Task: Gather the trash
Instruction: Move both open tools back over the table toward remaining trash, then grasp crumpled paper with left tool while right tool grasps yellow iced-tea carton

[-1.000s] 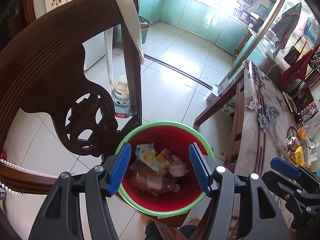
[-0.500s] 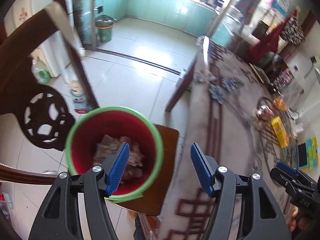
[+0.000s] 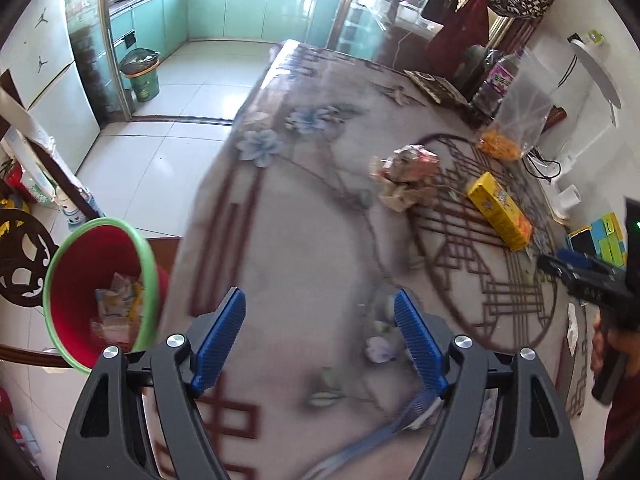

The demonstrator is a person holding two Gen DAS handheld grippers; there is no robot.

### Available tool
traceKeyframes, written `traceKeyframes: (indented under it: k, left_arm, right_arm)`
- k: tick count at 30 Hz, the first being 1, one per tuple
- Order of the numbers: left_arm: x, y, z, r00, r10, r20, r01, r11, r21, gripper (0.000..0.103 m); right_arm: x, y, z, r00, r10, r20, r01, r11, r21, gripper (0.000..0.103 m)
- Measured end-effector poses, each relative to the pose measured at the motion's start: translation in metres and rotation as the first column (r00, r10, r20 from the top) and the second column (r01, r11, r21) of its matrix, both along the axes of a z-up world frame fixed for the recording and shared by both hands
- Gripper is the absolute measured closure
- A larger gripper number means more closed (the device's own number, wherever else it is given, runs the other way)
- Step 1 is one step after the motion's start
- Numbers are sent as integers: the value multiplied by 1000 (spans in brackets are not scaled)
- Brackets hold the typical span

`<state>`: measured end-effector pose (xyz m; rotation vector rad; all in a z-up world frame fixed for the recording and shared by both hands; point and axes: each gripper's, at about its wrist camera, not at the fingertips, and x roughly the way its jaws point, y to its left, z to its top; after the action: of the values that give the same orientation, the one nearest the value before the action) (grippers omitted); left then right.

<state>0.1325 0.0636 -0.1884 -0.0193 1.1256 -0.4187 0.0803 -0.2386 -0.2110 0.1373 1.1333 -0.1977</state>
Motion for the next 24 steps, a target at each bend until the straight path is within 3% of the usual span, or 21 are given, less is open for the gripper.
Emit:
traceKeyframes:
  k: [5,10,17,19,24]
  left_arm:
    - [-14,-46,1,1000,-3,0,3,1000,8,25]
    - [-16,-79,0,1000,-14,1,14,999,51,23]
    - [16,-113,0,999,8,46,-12,996,90,19]
    - [30,-123,-6,998,31,51,-36,994,102,19]
    - [68,-153,-26,998,52,39,-56,991,121,19]
  right_arm:
    - [41,-56,-27,996,74,-49,-75,997,-28,28]
    - [67,-68,-48,982,164,-88,-169,984,-52,25]
    - [86,-84,-70,978,189,-88,-185,982,45,25]
    - [85,-86,-72,978,193,-79,-188,980,72,33]
    - [67,-87,-68,982,190,-12,-186,973,139,37]
